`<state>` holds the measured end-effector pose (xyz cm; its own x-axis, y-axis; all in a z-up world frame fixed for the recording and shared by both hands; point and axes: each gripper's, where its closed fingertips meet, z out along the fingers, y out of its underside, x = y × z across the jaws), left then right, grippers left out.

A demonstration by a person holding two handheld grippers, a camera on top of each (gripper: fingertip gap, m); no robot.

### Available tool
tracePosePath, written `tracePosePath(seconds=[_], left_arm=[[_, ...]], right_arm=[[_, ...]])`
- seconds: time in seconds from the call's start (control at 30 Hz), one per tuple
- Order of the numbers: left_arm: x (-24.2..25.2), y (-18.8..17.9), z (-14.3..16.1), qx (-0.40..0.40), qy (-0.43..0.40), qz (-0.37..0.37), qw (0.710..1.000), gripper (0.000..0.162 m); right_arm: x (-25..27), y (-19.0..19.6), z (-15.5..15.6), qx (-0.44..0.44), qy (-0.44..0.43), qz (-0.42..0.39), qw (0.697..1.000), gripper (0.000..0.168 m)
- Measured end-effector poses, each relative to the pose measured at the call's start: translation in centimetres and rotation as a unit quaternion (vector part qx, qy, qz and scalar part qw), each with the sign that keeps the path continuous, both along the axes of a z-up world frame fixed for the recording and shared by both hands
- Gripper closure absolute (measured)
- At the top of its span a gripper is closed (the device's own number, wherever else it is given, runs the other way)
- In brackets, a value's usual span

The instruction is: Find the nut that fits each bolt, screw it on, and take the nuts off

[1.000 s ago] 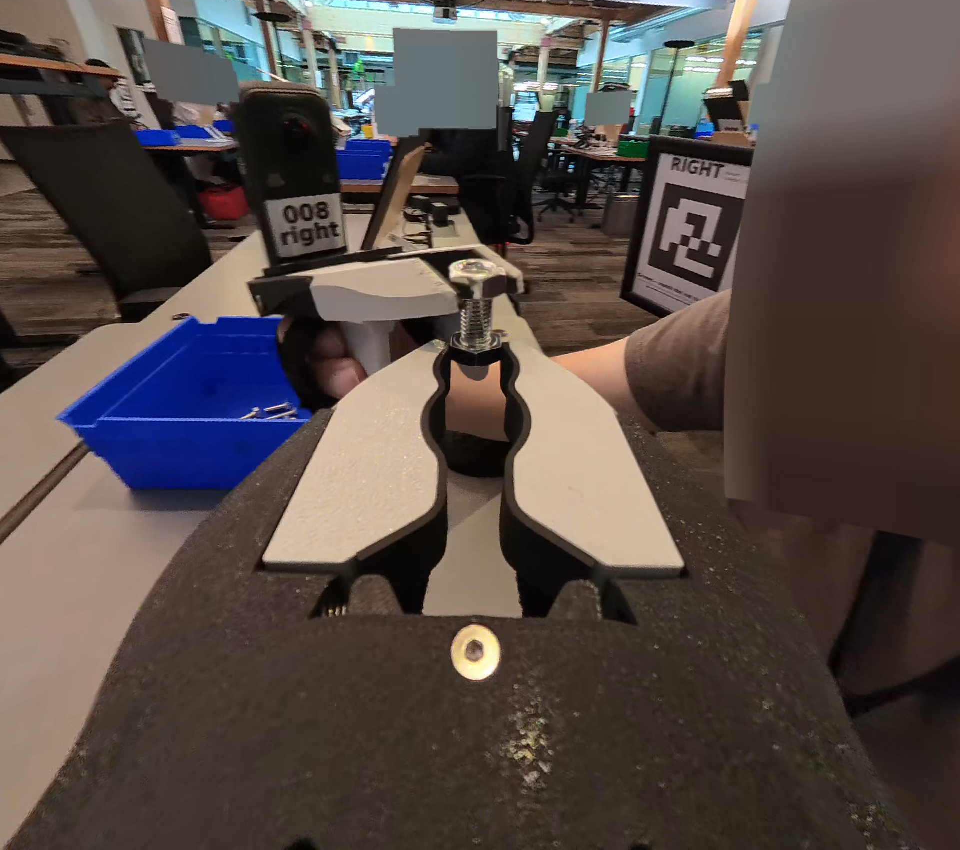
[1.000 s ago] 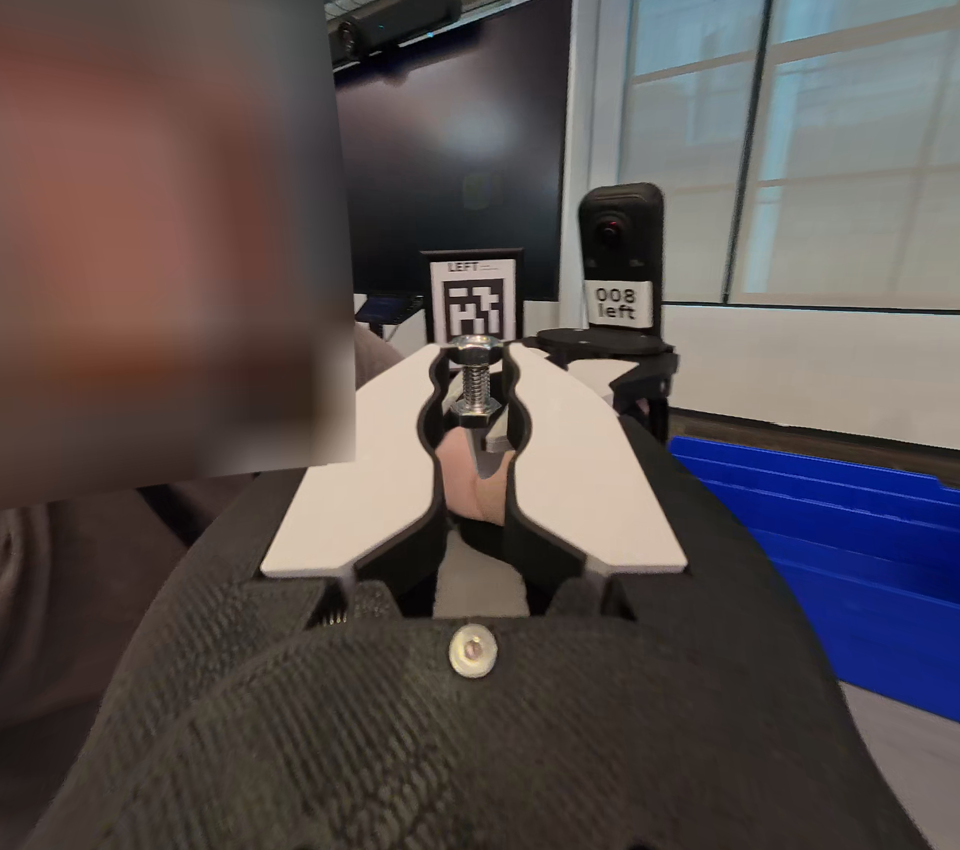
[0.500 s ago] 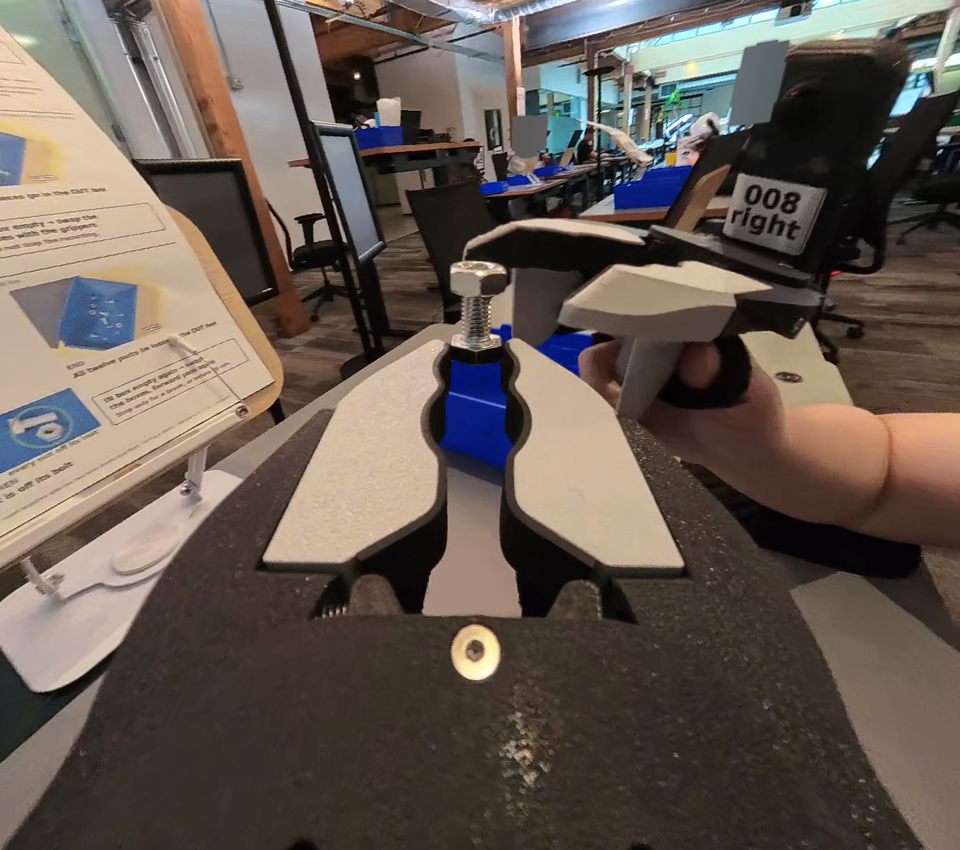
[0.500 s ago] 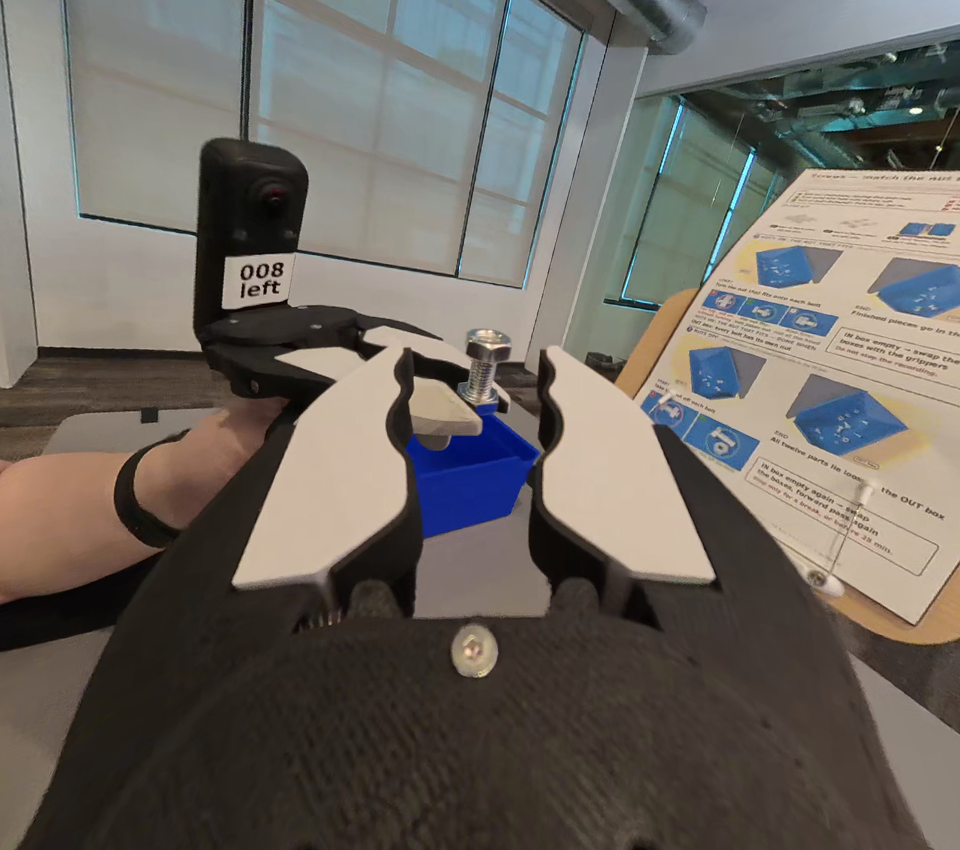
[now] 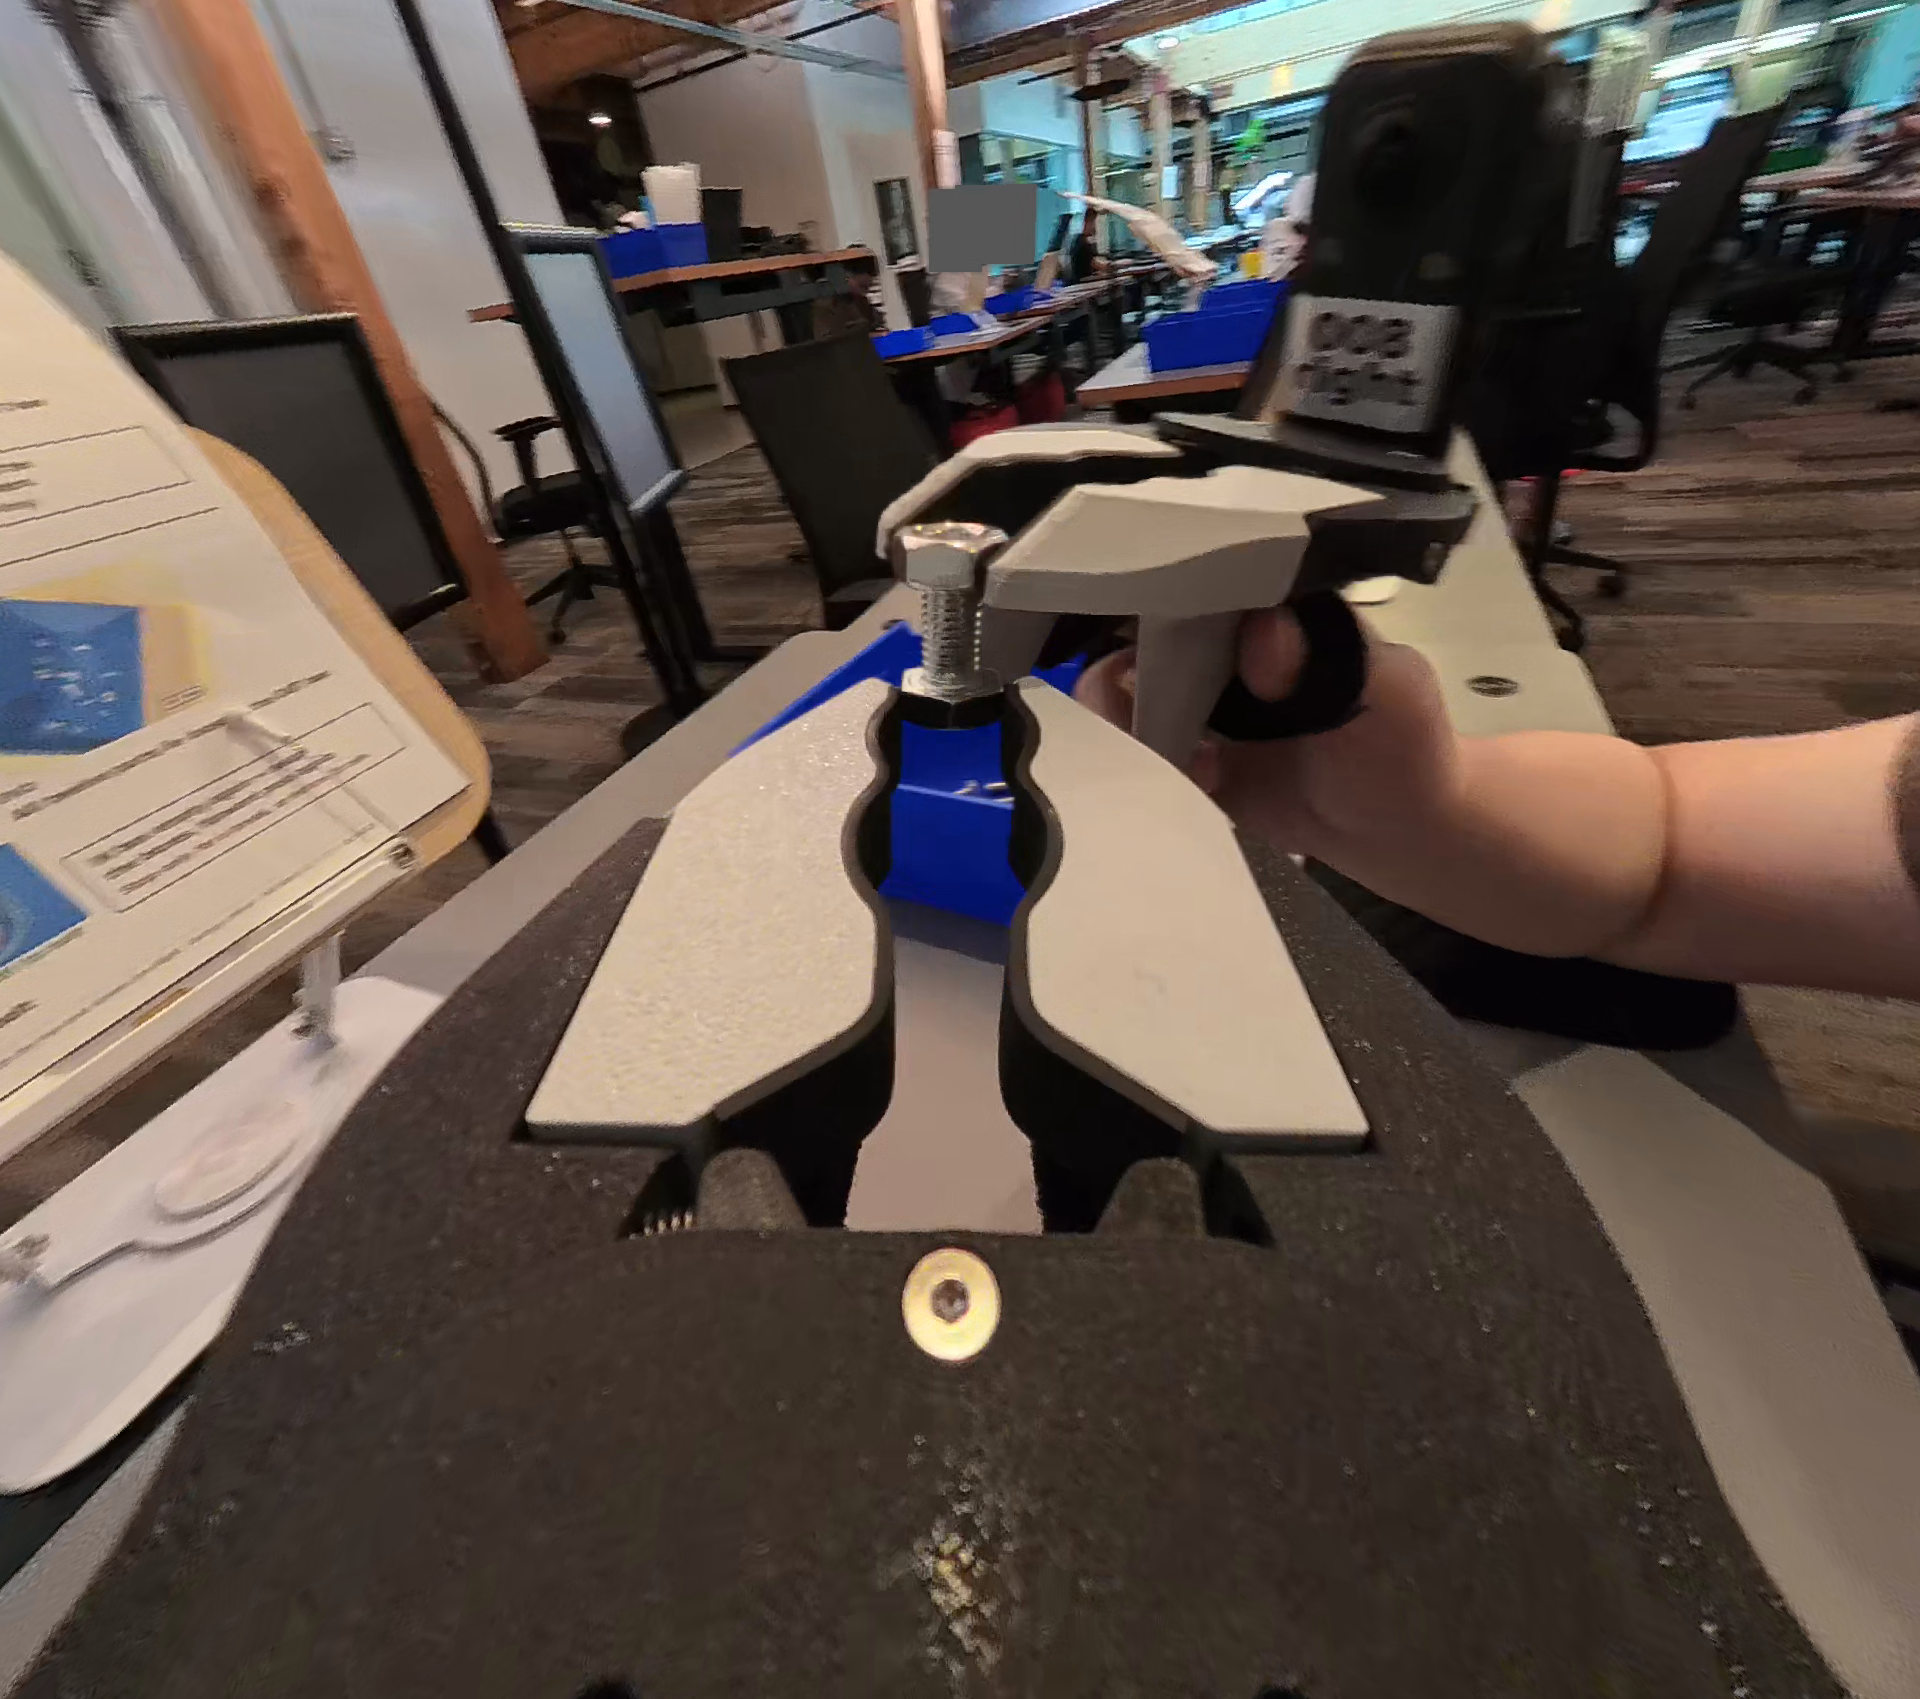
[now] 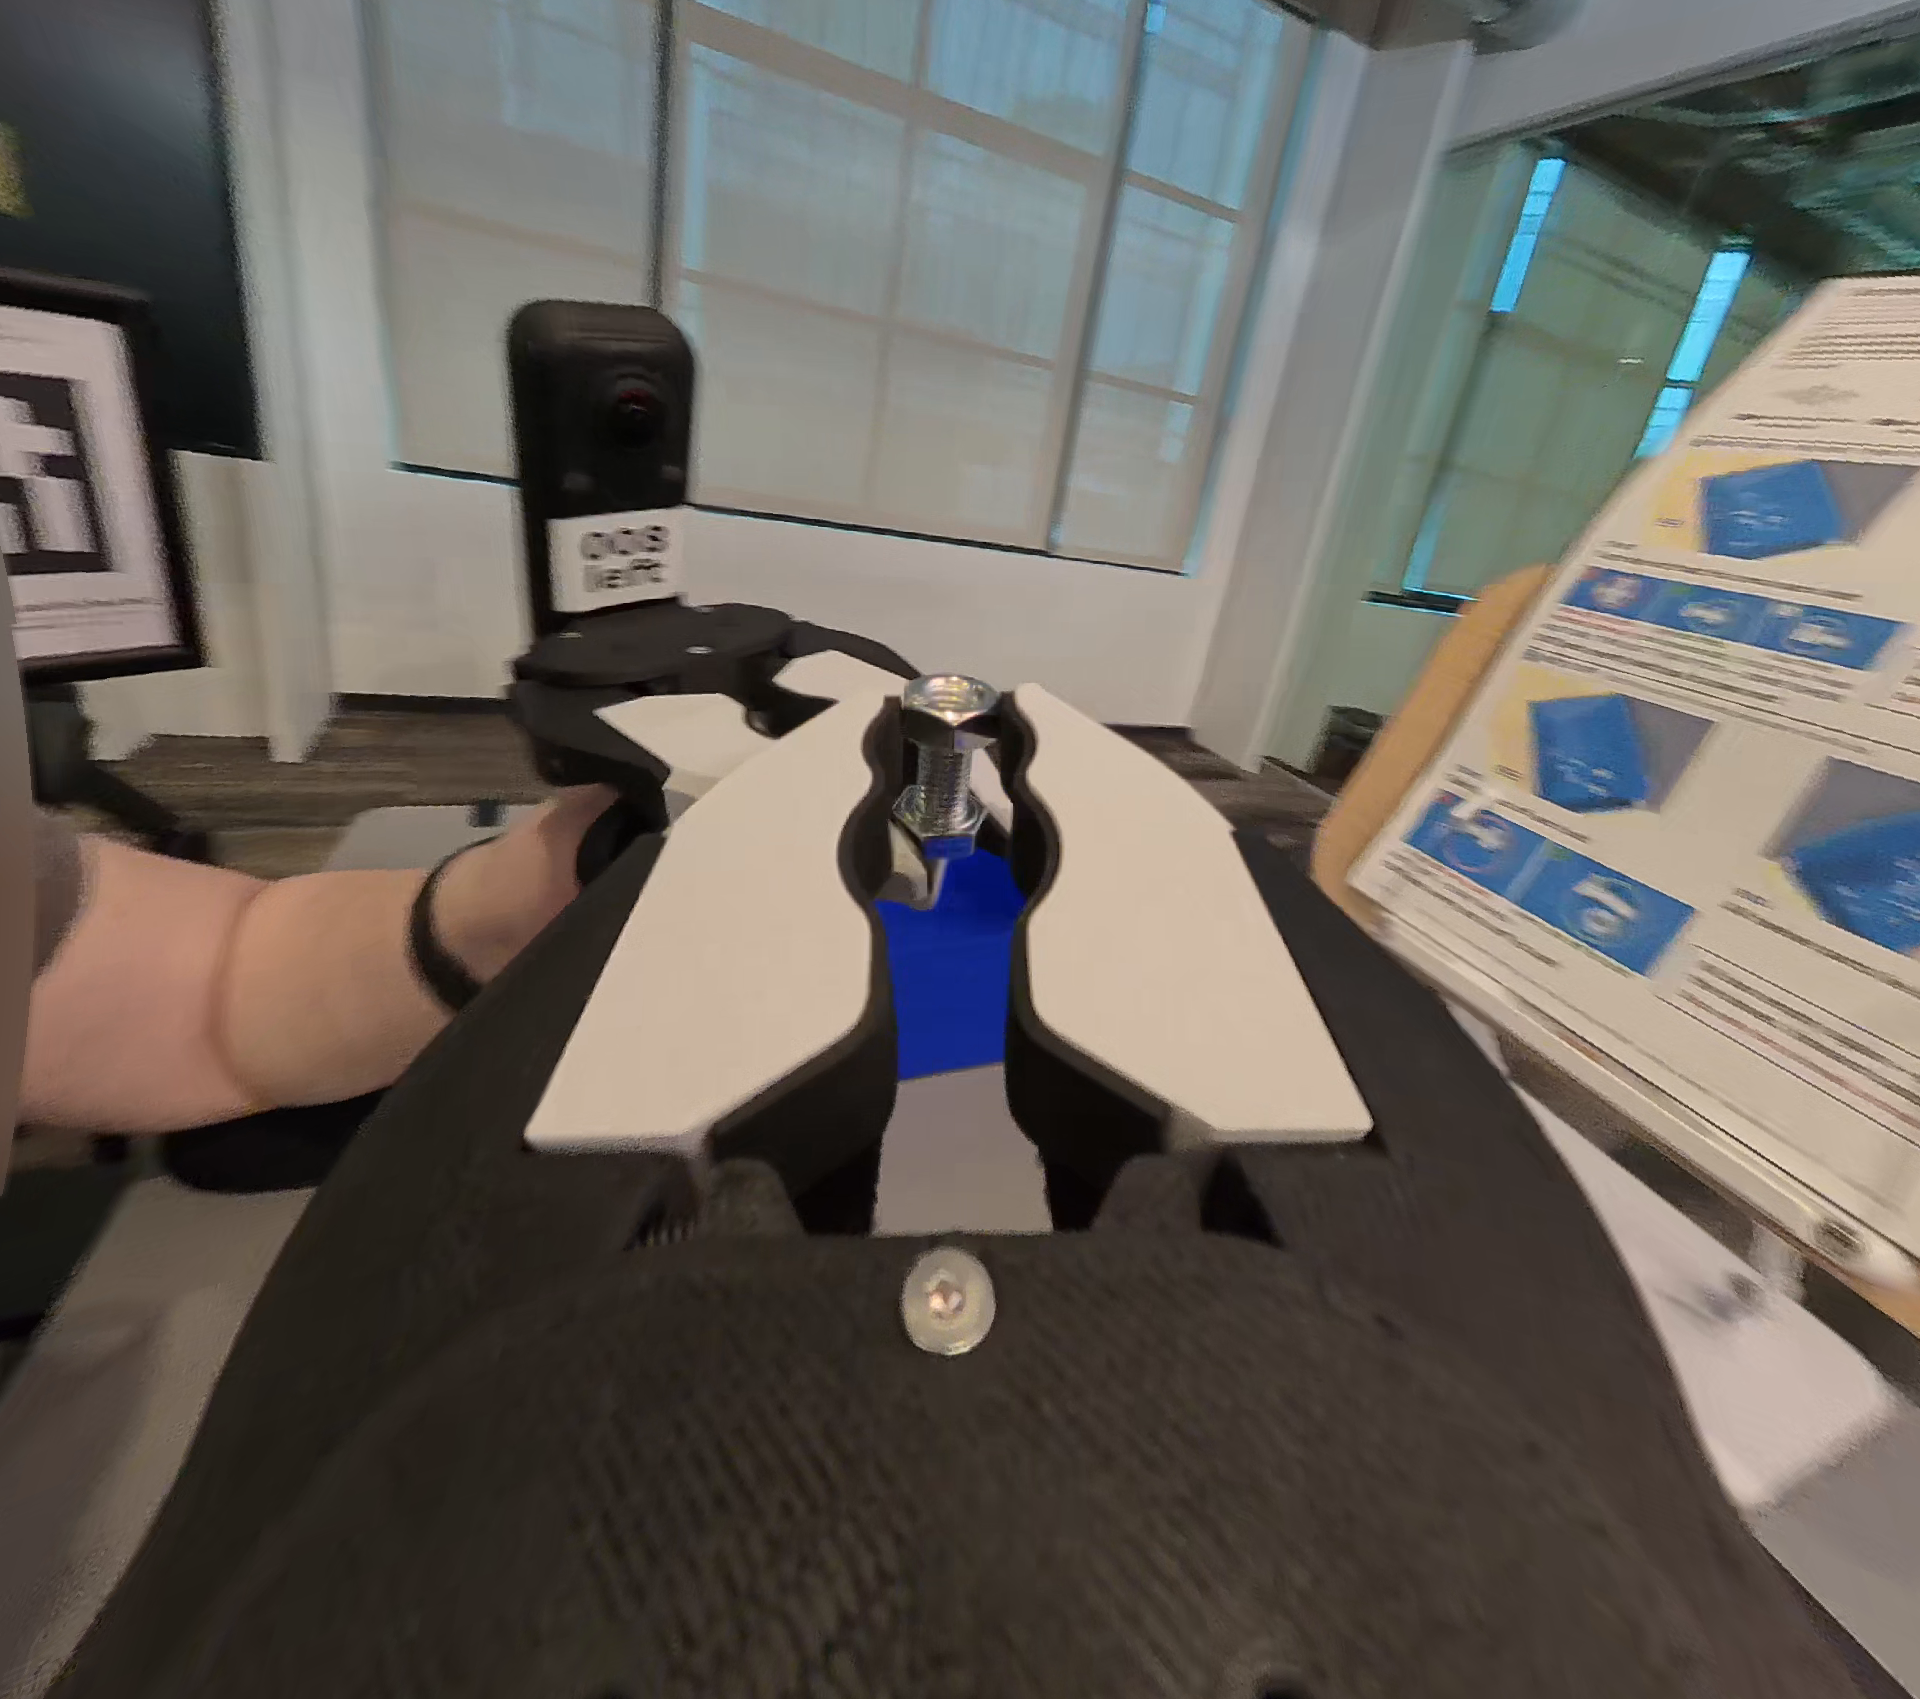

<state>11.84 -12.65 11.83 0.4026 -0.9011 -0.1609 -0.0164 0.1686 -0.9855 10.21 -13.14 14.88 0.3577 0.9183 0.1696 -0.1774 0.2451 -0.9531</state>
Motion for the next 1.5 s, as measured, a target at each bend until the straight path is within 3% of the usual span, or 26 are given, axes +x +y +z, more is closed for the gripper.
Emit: tracePosePath(seconds=[0.17,0.33,0.5,0.6,0.7,0.77,0.87,1.0,1.13,1.27,1.4,1.5], left_arm=[[0.6,-3.2,0.2,-0.044,0.008,-0.149,0.988,0.145],[1.6,-6.9,-1.2,-0.113,0.029,-0.3,0.947,0.145],[2.1,-8.4,-1.8,-0.102,0.036,-0.344,0.933,0.144],[2.2,-9.1,-2.0,-0.101,0.041,-0.362,0.926,0.144],[2.2,-8.8,-1.6,-0.096,0.032,-0.348,0.932,0.145],[2.0,-8.1,-1.1,-0.092,0.019,-0.331,0.939,0.144],[1.3,-6.4,0.2,-0.084,-0.019,-0.278,0.957,0.145],[0.1,-1.8,0.9,-0.029,-0.03,-0.099,0.994,0.145],[-0.8,0.2,1.0,-0.003,-0.038,0.001,0.999,0.145],[-1.1,1.2,0.4,0.025,-0.007,0.07,0.997,0.145],[-0.5,1.1,-0.2,0.038,0.013,0.085,0.996,0.145],[-0.3,1.0,-0.4,0.049,0.024,0.093,0.994,0.145]], right_arm=[[0.4,-2.9,0.3,-0.003,0.0,0.199,0.98,0.15],[1.6,-6.2,-1.0,-0.026,-0.011,0.403,0.915,0.15],[2.3,-7.7,-1.6,-0.038,0.007,0.49,0.871,0.15],[2.3,-8.5,-1.7,-0.032,0.004,0.508,0.861,0.15],[2.2,-8.1,-1.4,-0.021,0.006,0.478,0.878,0.147],[1.9,-7.2,-0.5,-0.018,0.018,0.428,0.904,0.125],[2.2,-5.8,1.5,-0.002,0.05,0.336,0.941,0.119],[1.5,-2.8,2.6,0.022,0.056,0.139,0.988,0.119],[1.0,-0.6,1.6,0.044,0.05,-0.041,0.997,0.129],[0.7,0.1,0.8,-0.012,0.066,-0.051,0.996,0.129],[0.4,0.9,0.1,-0.048,0.063,-0.045,0.996,0.134],[0.2,1.2,-0.4,-0.06,0.052,-0.039,0.996,0.148]])
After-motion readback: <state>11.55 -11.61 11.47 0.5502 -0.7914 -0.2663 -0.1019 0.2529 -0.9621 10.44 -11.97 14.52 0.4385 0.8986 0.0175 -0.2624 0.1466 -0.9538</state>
